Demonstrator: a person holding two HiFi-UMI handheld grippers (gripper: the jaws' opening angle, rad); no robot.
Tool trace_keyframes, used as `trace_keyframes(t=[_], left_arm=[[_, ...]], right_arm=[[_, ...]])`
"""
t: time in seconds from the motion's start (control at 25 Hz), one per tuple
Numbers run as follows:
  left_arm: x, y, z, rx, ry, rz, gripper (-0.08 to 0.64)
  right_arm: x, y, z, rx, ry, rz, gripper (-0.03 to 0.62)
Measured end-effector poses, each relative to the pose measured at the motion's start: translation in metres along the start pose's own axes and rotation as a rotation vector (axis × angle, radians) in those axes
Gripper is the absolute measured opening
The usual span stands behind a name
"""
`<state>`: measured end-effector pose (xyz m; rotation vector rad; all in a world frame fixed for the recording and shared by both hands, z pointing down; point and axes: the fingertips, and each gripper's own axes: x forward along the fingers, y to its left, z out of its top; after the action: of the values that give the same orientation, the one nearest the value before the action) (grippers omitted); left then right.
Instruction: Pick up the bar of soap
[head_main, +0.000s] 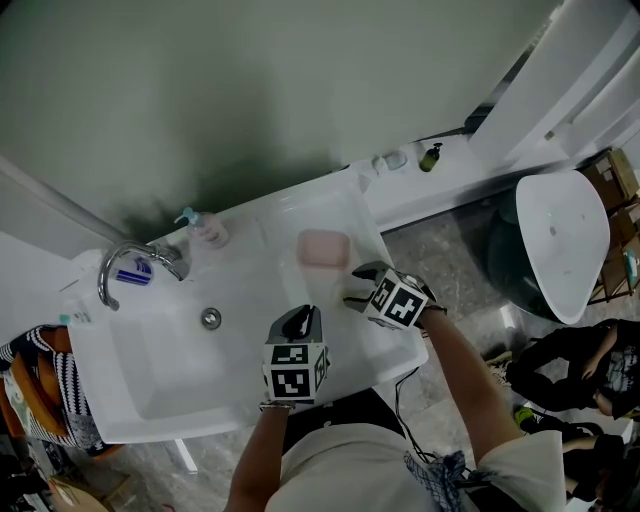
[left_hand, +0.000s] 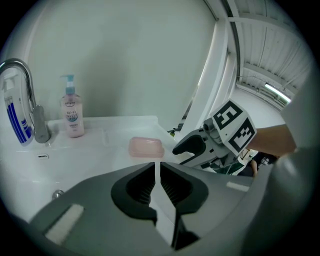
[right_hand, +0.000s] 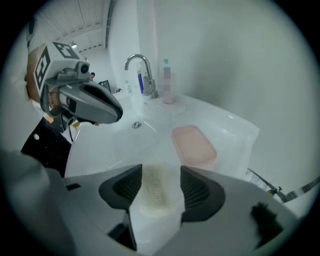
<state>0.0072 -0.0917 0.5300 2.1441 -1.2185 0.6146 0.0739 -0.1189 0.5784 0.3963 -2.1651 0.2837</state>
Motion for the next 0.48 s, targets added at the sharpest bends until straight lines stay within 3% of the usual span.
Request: trace_keyframes(t=[0.48], left_arm=[[-0.007, -0.007, 0.003, 0.006, -0.029, -0.021, 0.041]], right_arm=[[-0.046, 0.012, 0.021, 0.357, -0.299, -0.111, 0.227]])
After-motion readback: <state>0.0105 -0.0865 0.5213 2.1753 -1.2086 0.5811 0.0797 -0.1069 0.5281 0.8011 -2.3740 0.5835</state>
